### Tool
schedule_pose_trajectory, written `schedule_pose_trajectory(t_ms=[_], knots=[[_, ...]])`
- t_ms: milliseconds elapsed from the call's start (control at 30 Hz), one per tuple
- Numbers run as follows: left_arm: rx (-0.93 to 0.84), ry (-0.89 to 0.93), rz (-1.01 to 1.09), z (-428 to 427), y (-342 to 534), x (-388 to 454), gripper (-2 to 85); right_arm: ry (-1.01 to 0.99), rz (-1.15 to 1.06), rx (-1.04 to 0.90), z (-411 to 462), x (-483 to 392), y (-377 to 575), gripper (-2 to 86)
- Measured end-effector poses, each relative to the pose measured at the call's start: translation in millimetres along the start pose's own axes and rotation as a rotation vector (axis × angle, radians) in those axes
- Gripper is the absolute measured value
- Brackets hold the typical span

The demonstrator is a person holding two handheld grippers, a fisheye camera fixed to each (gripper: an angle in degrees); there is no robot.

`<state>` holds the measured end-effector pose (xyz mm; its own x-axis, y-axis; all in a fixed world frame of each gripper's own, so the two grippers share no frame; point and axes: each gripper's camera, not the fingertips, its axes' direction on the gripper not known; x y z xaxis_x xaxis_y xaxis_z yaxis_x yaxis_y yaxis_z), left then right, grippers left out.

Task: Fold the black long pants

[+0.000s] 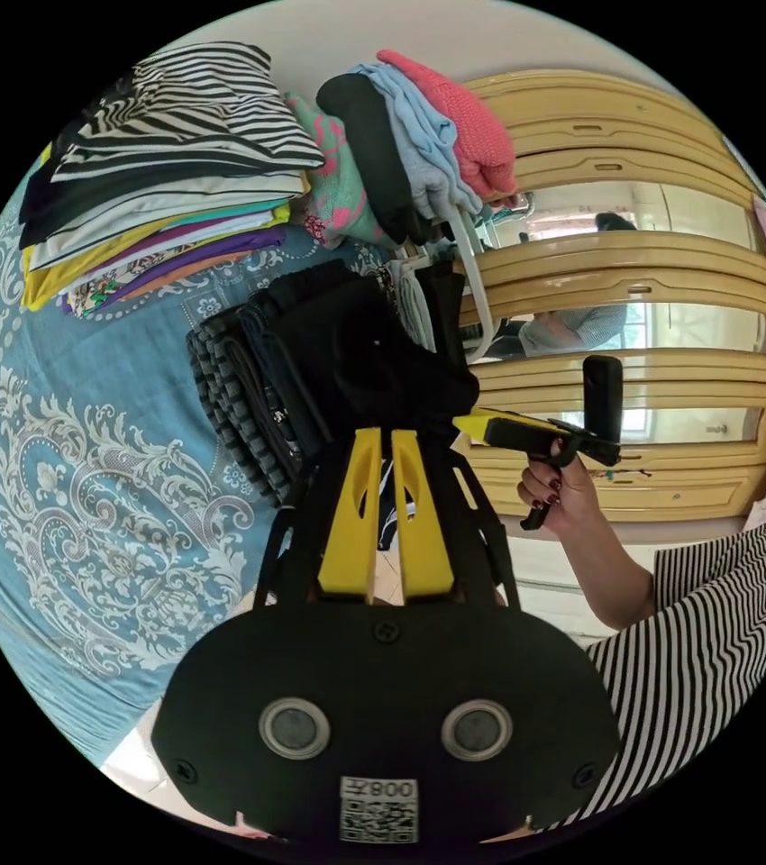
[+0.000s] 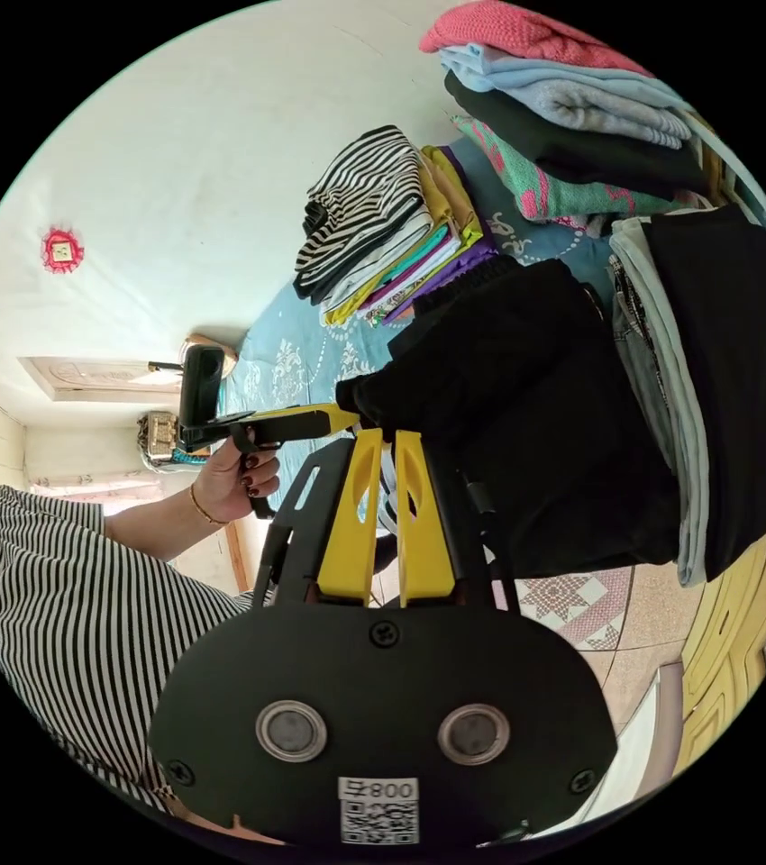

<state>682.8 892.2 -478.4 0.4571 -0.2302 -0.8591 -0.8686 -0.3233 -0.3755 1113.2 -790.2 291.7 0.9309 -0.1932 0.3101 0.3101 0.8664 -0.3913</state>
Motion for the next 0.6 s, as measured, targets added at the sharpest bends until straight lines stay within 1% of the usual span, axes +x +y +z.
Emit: schedule_pose_trajectory(t_ms=[200,267,300,367,400,467,500,567,600], knots=[[0.134,0.132,0.050,-109.5,93.4,12.7,2.2,-0.105,-0.057,0.082,0.3,-73.2,28.3,2.3],[0.209,0.161,0.073,-167.2,139.4,13.1,2.1,-0.141,-0.092,0.114,2.4,-103.5,37.0,2.3],[0.230,0.164,0.079,-182.7,151.8,13.0,2.1,-0.164,-0.122,0.131,5.8,-126.4,42.7,2.2],[0.322,0.167,0.108,-249.8,205.5,11.8,2.1,-0.205,-0.172,0.162,13.4,-163.8,50.9,2.2],[0.350,0.170,0.114,-267.4,219.5,11.2,2.1,-0.231,-0.210,0.182,19.9,-190.8,55.8,2.2],[0.459,0.179,0.147,-339.0,278.7,10.0,2.1,-0.263,-0.271,0.215,30.2,-233.4,62.3,2.2],[0.487,0.177,0.158,-357.1,294.2,10.4,2.1,-0.283,-0.317,0.240,37.3,-263.9,66.5,2.2],[0.582,0.136,0.196,-428.2,357.7,13.9,2.0,-0.299,-0.387,0.261,50.6,-311.2,71.9,2.1],[0.604,0.115,0.203,-445.3,374.0,15.3,2.0,-0.293,-0.433,0.268,61.1,-343.7,75.2,2.1]])
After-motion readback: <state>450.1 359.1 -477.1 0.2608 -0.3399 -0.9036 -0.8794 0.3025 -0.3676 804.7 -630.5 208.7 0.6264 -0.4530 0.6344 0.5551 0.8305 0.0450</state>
